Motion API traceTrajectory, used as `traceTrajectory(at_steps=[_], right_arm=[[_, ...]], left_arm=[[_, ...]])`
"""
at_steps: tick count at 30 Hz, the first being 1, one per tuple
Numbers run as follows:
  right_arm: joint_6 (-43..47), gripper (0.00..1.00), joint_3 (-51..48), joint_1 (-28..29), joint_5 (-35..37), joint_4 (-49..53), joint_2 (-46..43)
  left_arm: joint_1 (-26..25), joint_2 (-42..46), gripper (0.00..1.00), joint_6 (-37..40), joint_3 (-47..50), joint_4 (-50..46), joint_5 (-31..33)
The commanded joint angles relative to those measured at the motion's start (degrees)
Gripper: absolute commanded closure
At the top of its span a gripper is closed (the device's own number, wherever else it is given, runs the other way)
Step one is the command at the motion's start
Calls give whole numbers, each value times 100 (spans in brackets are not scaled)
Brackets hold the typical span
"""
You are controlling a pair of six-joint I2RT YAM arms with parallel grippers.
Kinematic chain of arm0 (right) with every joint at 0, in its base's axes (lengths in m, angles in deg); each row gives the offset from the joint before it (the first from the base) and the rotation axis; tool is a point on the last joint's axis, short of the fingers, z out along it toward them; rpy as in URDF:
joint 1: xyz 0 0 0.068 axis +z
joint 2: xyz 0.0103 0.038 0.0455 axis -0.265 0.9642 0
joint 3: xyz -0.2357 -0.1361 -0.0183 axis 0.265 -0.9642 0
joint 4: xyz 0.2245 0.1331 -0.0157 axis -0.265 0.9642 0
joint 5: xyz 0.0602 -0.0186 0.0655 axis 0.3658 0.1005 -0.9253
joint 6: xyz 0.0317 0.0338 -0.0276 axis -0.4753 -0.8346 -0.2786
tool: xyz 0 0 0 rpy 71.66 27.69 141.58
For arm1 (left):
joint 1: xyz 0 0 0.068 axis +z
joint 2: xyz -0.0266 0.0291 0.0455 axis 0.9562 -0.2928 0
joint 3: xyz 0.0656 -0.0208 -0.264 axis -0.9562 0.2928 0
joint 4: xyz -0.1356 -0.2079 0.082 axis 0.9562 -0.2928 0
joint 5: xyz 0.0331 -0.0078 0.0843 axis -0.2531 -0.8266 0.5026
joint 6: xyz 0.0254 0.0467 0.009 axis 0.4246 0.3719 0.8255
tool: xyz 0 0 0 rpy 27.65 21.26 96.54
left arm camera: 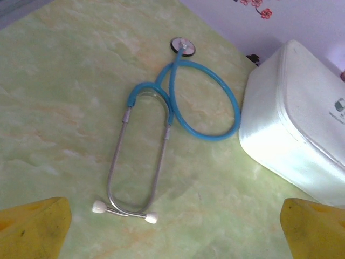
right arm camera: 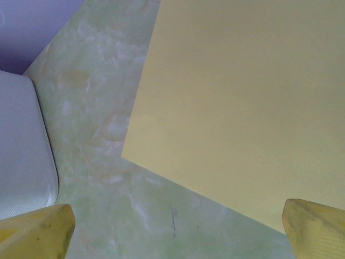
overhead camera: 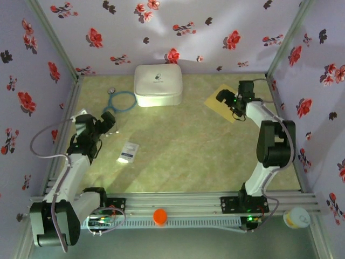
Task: Fold a paper plane with a square sheet of paper (pick it up from the middle)
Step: Move the square sheet of paper to the center of the table.
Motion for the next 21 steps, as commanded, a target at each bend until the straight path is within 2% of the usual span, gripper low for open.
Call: traceTrajectory(at_steps=[1, 8, 13, 21], right_arm=[[-187, 1, 394, -72, -334, 342, 389], [-368, 1, 1031, -124, -829, 492, 999], [-482, 1, 1370, -128, -953, 635, 1398], [-382, 1, 1785, -137, -889, 1227, 1835]], left_arm=[[25, -36, 0, 42, 36, 230, -906], [-426, -362, 0, 192, -146, 209, -1529], [-798, -608, 0, 436, -485, -25, -1542], [-871, -530, 0, 429, -595, -139, -1518]])
